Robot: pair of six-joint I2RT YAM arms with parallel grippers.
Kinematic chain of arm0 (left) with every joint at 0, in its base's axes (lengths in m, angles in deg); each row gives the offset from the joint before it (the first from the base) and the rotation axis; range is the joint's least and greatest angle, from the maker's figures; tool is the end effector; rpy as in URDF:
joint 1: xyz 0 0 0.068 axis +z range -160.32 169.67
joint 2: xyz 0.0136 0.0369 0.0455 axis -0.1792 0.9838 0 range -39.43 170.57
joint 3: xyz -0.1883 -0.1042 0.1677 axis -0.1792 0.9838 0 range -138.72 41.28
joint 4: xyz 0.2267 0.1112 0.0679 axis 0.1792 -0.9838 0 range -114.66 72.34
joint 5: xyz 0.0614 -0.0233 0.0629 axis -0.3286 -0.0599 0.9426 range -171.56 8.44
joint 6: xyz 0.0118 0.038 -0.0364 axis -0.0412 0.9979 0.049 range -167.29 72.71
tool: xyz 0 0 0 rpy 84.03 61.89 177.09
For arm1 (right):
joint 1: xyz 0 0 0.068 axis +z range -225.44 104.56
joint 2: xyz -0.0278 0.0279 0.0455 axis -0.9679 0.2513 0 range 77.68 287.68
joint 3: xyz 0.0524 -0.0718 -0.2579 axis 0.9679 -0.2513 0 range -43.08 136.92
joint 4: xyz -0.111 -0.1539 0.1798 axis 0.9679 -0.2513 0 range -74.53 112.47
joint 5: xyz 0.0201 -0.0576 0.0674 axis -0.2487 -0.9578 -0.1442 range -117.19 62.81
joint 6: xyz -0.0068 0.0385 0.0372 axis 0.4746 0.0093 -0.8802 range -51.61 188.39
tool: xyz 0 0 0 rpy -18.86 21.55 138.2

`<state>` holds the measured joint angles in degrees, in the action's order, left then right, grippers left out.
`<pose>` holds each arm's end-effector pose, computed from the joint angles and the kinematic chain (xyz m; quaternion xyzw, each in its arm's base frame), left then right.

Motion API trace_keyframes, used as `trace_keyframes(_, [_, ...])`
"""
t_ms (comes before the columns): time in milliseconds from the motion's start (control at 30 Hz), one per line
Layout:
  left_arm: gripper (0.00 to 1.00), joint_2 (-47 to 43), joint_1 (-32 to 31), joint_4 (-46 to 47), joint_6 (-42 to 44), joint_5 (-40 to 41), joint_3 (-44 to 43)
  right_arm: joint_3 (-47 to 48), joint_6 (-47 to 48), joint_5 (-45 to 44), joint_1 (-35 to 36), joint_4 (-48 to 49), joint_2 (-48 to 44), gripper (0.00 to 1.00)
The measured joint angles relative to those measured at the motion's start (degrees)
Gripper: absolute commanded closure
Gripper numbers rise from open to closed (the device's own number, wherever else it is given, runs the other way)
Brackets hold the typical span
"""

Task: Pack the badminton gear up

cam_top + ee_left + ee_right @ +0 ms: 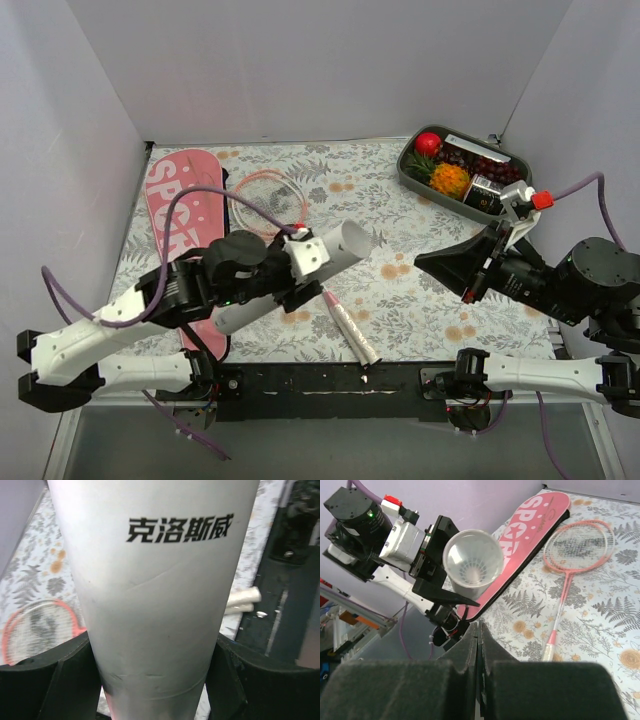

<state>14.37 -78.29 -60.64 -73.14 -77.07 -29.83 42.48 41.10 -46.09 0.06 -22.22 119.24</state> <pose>0.0697 -0.1648 0.4094 0.2845 0.7968 -0.3658 0.3877 0.0274 0.0597 0.5006 -0.1813 0.6876 0.4689 0.5238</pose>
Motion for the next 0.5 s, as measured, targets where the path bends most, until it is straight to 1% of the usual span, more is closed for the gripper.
trace_keyframes(100, [0.90,7.58,0.00,0.37,3.54,4.83,-4.85,-1.77,0.00,-2.51,0.00,-0.33,-1.55,0.99])
trace_keyframes(233, [0.91,16.83,0.02,5.18,10.75,9.97,-6.03,-4.37,0.02,-4.74,0.00,-0.72,-3.32,0.99])
trace_keyframes(267, [0.97,19.15,0.02,6.86,12.98,10.84,-6.03,-4.87,0.02,-5.14,0.00,-0.70,-3.91,0.99])
trace_keyframes(367, [1.00,25.90,0.22,13.05,19.32,11.58,-6.03,-5.62,0.02,-5.90,0.00,-0.76,-5.31,0.99])
trace_keyframes(500, [1.00,34.75,1.07,20.15,26.43,9.94,-8.17,-5.95,0.00,-5.38,0.00,-0.37,-6.29,0.99])
